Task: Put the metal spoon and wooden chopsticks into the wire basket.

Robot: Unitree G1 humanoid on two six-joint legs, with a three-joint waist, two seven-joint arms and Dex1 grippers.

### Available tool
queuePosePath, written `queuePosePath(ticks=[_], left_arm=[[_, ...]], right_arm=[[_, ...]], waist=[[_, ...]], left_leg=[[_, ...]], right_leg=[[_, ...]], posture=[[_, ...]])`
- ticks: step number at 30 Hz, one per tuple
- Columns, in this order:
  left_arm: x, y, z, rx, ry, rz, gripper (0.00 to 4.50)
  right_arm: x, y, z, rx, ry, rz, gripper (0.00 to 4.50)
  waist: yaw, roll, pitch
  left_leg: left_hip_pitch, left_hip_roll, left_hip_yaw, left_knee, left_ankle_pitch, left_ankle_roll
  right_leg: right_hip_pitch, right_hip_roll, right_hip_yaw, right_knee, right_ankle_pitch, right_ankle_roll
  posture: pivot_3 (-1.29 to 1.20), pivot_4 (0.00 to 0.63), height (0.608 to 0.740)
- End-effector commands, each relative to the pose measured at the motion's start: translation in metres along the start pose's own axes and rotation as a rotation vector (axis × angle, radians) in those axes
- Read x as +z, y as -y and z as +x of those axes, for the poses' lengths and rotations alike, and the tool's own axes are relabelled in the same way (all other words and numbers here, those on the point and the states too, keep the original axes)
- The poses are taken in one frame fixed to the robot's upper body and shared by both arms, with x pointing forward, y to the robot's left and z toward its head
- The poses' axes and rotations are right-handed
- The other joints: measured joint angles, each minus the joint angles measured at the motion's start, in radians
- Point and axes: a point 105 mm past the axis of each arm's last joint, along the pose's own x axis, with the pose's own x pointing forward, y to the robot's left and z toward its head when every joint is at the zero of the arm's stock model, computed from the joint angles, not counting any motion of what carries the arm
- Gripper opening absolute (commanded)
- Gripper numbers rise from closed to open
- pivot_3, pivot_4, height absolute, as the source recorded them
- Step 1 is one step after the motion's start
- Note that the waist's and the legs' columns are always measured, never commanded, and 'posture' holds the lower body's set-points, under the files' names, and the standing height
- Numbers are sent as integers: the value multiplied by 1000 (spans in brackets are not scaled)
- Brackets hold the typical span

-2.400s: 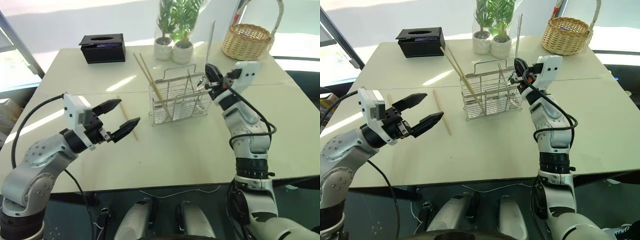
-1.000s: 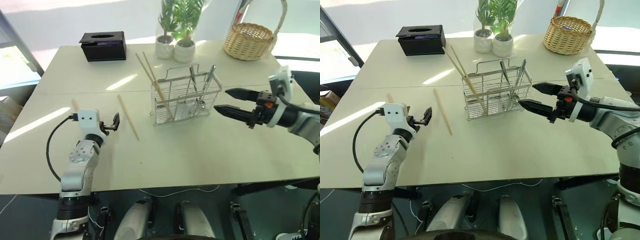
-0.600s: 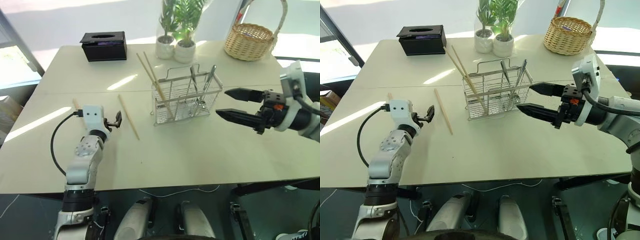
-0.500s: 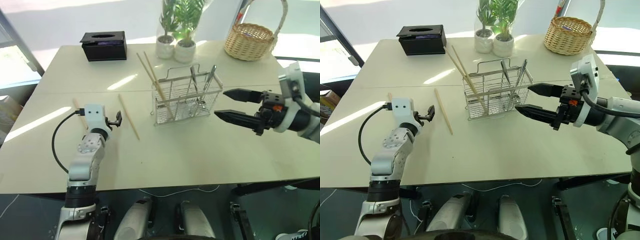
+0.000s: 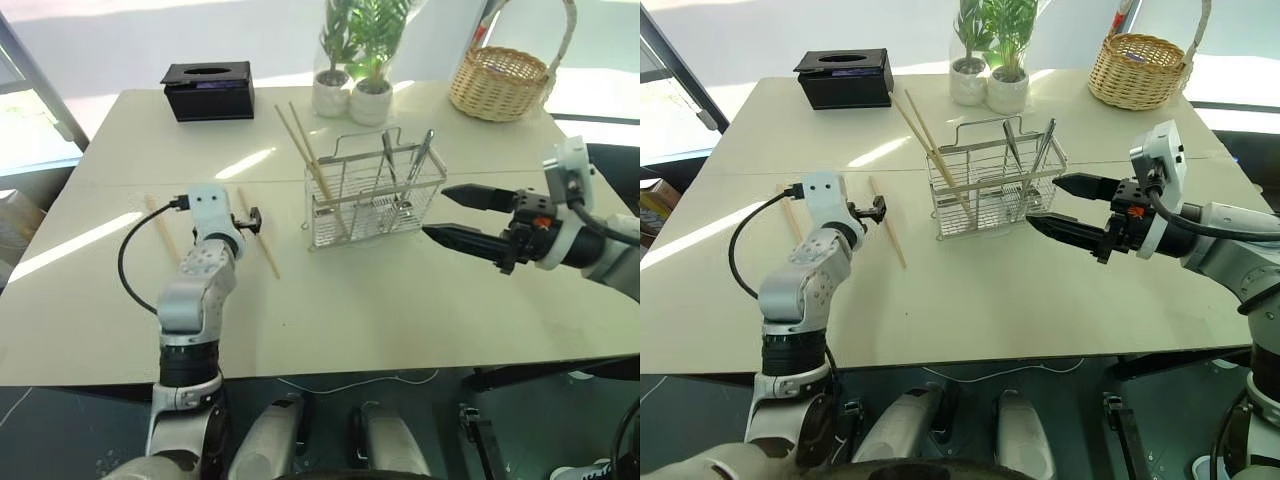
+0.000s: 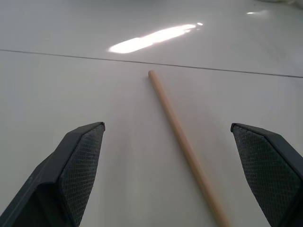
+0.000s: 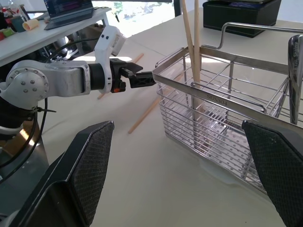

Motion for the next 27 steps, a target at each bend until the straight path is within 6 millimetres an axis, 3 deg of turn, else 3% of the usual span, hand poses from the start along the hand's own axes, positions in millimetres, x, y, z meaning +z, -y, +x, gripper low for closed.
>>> queuePosePath(ticks=[1,13,21,27], left_arm=[[4,4,1,39,-51,-22,4500],[-32,23,30,105,-272,-70,4500],[-38,35,38,46,-301,-60,4500],[-46,30,37,81,-359,20,4500]], right_arm=[[11,-5,0,16,30,-57,4467],[9,-5,4,-5,51,-66,4467],[10,-6,3,-17,57,-70,4467],[10,-5,2,-29,60,-71,4467]], waist=[[0,0,0],[23,0,0],[27,0,0],[26,0,-1]], left_leg=[[0,0,0,0,0,0],[1,0,0,1,0,0],[7,0,0,2,0,0],[8,0,0,2,0,0]], right_leg=[[0,0,0,0,0,0],[1,0,0,1,1,1],[6,0,0,3,1,1],[7,0,-1,2,1,1]], posture=[[0,150,740],[0,150,740],[0,150,740],[0,150,740]])
